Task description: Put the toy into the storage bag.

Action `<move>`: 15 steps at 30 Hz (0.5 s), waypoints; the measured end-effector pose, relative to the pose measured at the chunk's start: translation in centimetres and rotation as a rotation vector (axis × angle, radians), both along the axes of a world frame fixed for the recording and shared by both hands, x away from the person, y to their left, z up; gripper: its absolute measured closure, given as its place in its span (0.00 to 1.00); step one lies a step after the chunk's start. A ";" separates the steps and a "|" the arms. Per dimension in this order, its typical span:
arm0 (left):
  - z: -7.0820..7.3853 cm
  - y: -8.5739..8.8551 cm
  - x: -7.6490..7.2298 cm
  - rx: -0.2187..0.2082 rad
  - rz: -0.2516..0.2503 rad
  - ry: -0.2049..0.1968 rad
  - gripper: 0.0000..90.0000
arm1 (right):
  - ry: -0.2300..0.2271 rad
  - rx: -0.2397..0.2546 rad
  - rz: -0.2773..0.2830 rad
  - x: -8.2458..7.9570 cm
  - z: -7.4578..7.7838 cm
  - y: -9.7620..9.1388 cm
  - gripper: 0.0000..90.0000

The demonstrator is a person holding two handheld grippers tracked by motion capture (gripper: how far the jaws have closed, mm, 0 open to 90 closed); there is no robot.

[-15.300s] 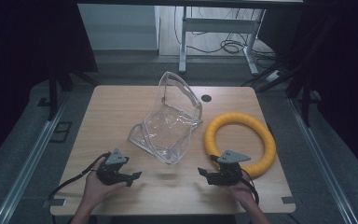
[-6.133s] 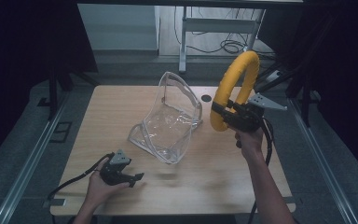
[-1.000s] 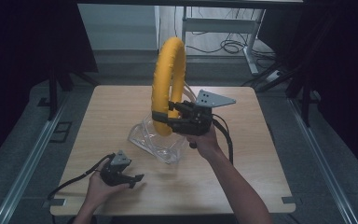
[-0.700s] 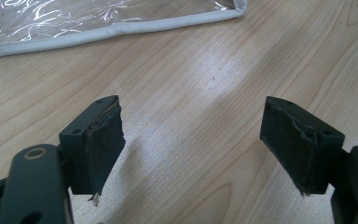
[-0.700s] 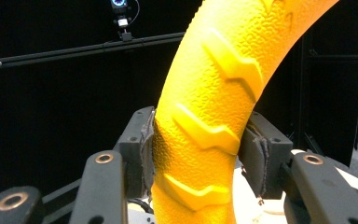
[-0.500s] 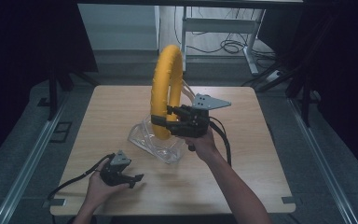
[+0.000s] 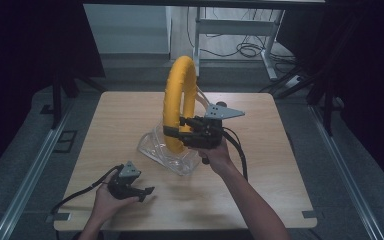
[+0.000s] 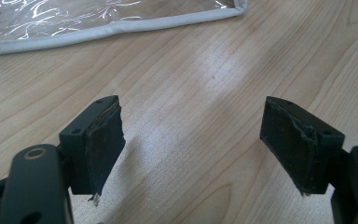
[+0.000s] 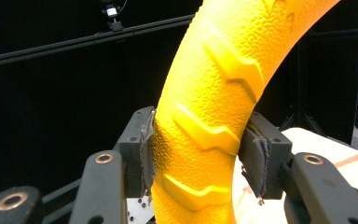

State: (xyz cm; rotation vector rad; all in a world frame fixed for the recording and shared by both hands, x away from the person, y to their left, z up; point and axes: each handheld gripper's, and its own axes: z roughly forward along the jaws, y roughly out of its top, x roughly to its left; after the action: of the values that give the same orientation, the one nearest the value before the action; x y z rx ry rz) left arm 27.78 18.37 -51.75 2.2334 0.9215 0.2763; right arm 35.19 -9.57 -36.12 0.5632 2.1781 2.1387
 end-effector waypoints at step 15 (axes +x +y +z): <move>0.0 0.0 0.0 0.001 -0.002 0.002 0.24 | 0.033 -0.023 -0.020 0.5 -1.6 0.7 0.55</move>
State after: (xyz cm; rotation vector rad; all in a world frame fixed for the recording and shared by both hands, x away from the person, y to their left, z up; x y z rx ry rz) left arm 27.77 18.36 -51.76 2.2352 0.9206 0.2742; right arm 35.69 -8.82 -37.73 0.6207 2.2012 2.1066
